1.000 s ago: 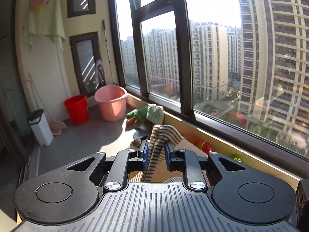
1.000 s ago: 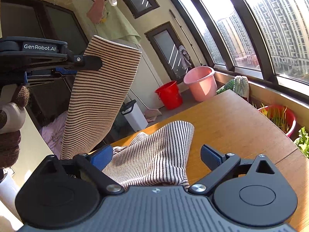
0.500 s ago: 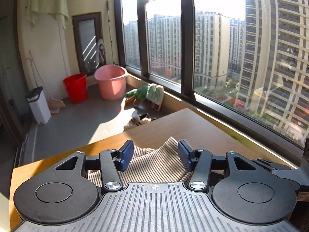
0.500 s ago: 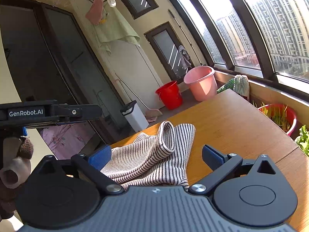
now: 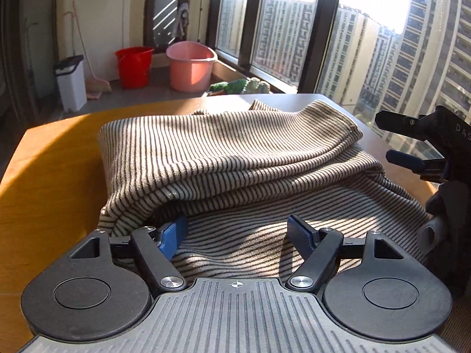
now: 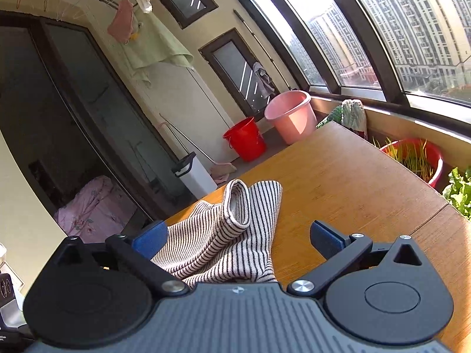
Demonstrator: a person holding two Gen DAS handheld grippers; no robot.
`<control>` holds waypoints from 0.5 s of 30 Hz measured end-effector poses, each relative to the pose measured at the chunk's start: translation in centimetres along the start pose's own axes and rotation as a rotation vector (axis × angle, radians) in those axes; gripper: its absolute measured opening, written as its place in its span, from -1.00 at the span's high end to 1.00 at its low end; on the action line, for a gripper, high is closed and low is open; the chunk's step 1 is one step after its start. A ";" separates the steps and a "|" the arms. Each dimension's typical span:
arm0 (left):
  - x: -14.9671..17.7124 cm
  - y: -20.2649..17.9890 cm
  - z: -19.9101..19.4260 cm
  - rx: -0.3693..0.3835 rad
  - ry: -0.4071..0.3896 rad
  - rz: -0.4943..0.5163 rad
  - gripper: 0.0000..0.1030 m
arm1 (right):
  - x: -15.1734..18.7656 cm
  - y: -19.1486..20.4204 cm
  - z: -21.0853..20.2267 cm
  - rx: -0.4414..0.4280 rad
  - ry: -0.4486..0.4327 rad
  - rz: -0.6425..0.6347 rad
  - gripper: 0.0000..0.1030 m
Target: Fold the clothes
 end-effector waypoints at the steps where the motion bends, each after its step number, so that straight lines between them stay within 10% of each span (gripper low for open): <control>1: 0.6 -0.1 -0.3 0.007 -0.017 0.007 -0.62 | 0.0 -0.2 0.2 0.006 0.011 0.014 -1.00; 15: 1.3 2.5 -2.1 0.092 -0.065 -0.122 -1.00 | 0.8 4.4 3.3 0.134 0.256 -0.210 -1.00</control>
Point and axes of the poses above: each gripper's, at about its wrist camera, not at the fingertips, and z roughly the way its jaws point, y to its left, x to its underside, the point moved 1 cm from there along z, roughly the way its jaws point, and after that the axes turned 10 degrees about y, right-handed, at the moved point
